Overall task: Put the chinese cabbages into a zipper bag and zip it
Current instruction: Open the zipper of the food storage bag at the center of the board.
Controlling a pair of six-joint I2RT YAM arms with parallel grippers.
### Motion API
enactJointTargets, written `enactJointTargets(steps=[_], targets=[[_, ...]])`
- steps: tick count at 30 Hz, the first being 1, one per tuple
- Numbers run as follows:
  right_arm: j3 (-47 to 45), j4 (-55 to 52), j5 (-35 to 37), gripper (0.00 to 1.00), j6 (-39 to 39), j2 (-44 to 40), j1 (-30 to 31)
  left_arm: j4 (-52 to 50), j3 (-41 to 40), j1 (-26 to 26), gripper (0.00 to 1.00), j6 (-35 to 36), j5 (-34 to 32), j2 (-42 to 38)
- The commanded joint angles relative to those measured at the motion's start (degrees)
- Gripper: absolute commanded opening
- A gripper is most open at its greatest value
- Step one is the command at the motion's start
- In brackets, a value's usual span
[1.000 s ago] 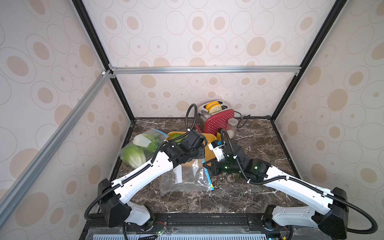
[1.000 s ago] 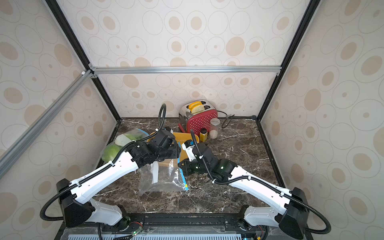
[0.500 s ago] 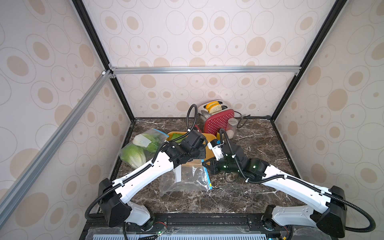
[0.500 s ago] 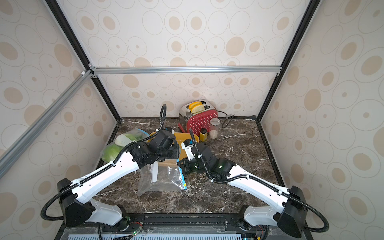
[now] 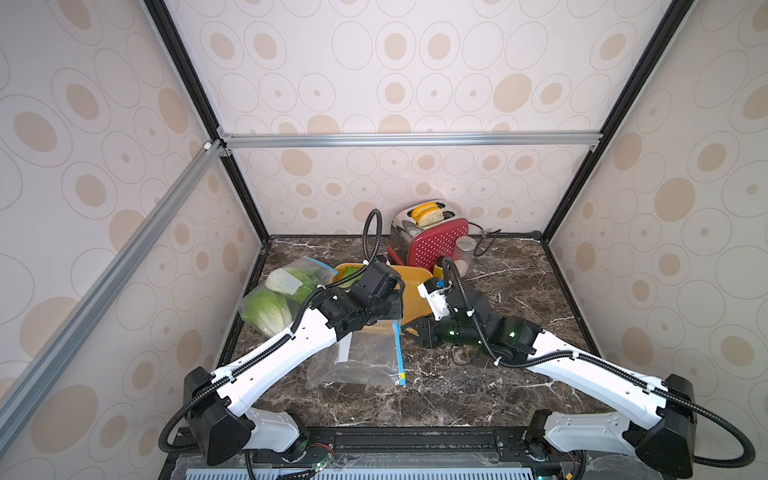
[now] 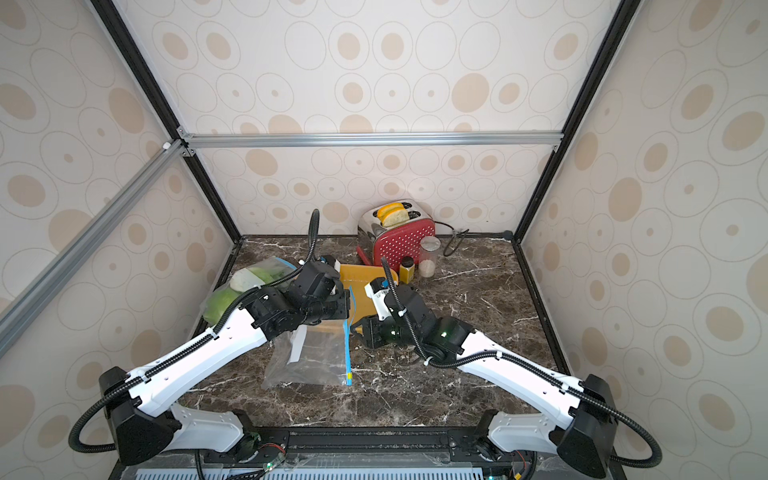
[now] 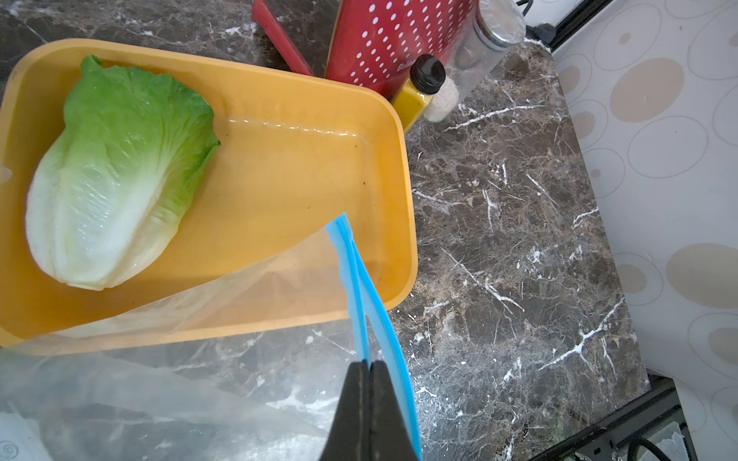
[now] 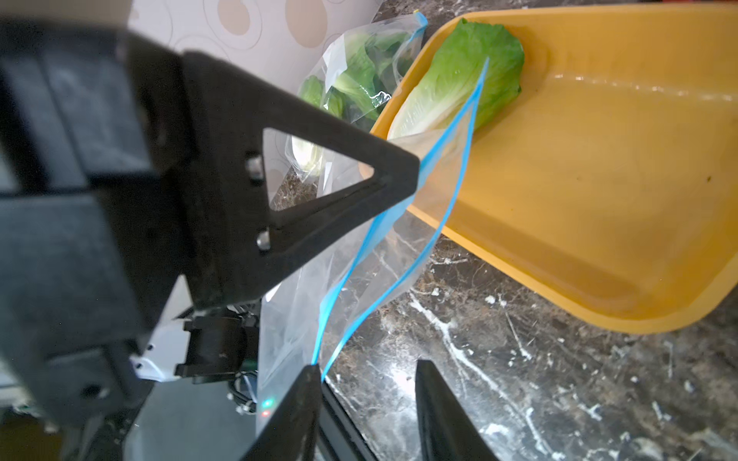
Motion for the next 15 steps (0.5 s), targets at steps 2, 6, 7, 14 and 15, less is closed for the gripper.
enactJointTargets(steps=[2,6,7,14,15], targets=[[2.91,-6.04,-5.54,0.52,8.36,-0.44,-6.69,-0.52,1.34,0.40,0.00,4.16,4.39,-1.52],[7.84,-8.43,-14.99,0.55,9.64,6.02,-9.08,-1.11,1.99,0.46,0.00,5.12,7.37,-1.29],[8.92,-8.96,-15.53,0.55,10.06,7.32,-9.02,-1.06,1.93,0.46,0.00,5.01,7.28,-1.54],[13.39,-13.67,-13.75,0.52,9.56,13.38,-9.01,-0.85,1.89,0.47,0.00,5.02,6.51,-2.39],[12.36,-12.58,-12.67,0.52,9.64,12.75,-9.10,-1.33,2.17,0.46,0.00,5.09,6.24,-2.30]])
